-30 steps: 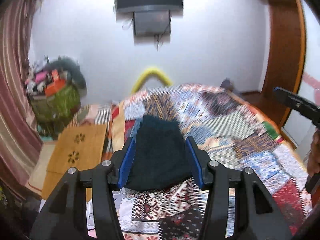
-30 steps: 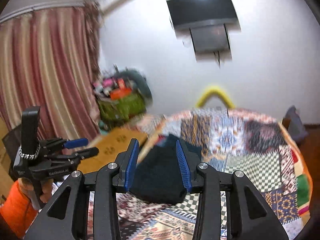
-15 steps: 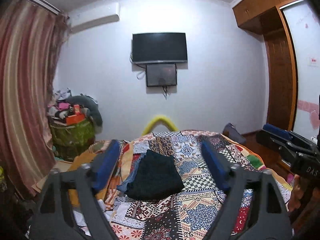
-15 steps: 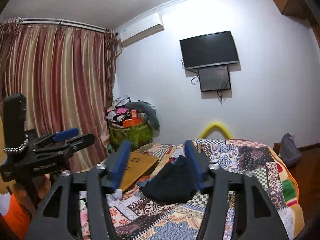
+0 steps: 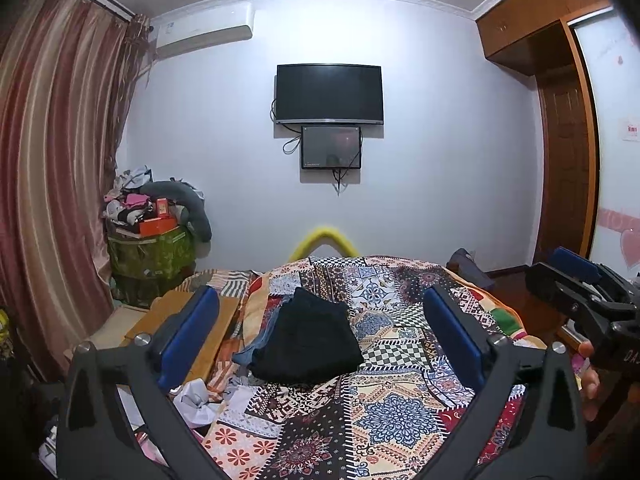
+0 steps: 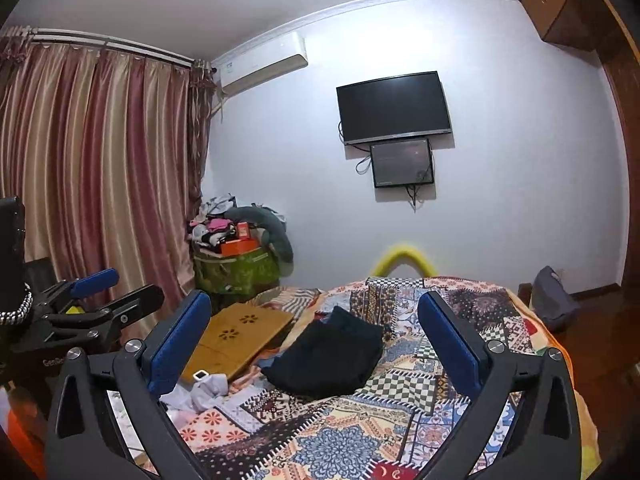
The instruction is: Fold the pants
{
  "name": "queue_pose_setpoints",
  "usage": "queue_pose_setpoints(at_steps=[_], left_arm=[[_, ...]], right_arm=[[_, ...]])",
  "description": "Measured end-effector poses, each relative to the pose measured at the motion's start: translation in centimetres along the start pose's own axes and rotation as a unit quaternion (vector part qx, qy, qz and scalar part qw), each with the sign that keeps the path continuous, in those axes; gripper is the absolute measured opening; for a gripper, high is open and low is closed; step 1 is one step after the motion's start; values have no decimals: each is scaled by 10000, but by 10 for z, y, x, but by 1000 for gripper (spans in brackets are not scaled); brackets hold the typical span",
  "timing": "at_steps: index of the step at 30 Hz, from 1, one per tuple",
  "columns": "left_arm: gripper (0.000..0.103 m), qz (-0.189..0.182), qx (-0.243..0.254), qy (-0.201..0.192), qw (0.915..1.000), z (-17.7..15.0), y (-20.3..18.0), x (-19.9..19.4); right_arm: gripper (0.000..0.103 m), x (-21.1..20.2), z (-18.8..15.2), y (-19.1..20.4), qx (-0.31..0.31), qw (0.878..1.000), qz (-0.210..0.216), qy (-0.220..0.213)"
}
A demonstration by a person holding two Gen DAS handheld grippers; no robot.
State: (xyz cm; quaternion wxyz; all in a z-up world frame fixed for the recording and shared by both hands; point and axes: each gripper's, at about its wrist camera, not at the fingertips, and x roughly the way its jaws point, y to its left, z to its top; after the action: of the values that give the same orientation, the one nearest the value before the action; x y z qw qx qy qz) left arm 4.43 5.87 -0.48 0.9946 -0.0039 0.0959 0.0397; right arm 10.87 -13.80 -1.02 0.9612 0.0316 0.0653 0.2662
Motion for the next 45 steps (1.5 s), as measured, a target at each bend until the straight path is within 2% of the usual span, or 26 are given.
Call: queue_pose_setpoints(at_steps=[16, 45], left_arm=[[103, 29, -143, 51, 9999, -11, 7, 2], [103, -22, -63, 33, 10000, -16, -2, 4]], right_arm=[[103, 3, -17, -2, -51, 9997, -84, 232], [103, -5, -14, -6, 72, 9995, -114, 294]])
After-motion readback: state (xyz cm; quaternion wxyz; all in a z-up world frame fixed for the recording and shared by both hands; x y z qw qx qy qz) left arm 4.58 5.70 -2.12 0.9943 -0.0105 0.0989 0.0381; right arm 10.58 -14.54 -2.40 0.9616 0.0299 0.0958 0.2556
